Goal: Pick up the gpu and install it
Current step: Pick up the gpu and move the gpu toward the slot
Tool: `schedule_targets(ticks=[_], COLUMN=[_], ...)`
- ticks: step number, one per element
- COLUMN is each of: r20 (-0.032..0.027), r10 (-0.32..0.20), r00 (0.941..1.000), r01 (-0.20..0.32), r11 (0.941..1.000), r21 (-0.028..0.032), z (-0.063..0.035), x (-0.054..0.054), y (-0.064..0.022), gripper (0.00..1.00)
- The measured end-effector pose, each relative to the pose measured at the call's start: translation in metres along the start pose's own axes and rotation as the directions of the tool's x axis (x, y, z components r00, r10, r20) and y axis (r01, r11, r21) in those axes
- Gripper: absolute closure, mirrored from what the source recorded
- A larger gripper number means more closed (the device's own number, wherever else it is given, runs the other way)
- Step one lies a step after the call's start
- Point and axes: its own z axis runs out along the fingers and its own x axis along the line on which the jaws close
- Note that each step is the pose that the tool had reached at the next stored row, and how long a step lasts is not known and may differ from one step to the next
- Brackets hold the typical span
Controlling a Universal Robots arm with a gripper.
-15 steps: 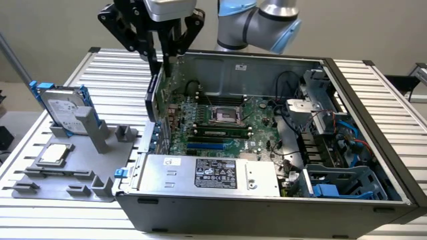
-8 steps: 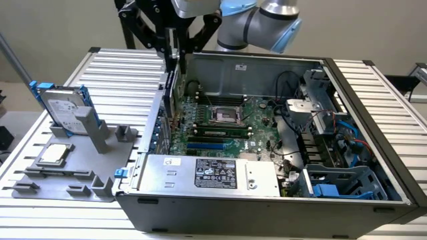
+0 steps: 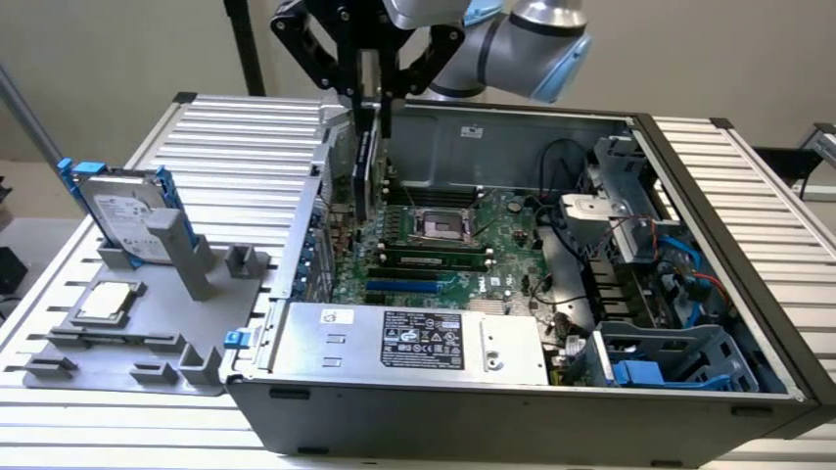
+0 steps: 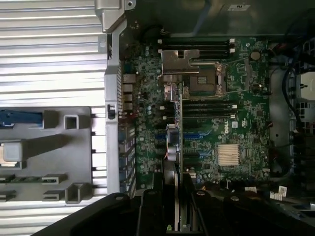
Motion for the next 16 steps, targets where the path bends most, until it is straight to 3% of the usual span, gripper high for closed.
schedule_targets(ticks=[12, 16], r20=[0.0, -0.0001], r10=[0.0, -0.002], r00=[1.0, 1.0], r01=[0.0, 0.002], r11=[1.0, 1.0], r21=[0.0, 0.0], z=[0.0192, 0.0269], x=[-0.053, -0.065], y=[0.0124, 0.0173], gripper=[0.73, 0.73])
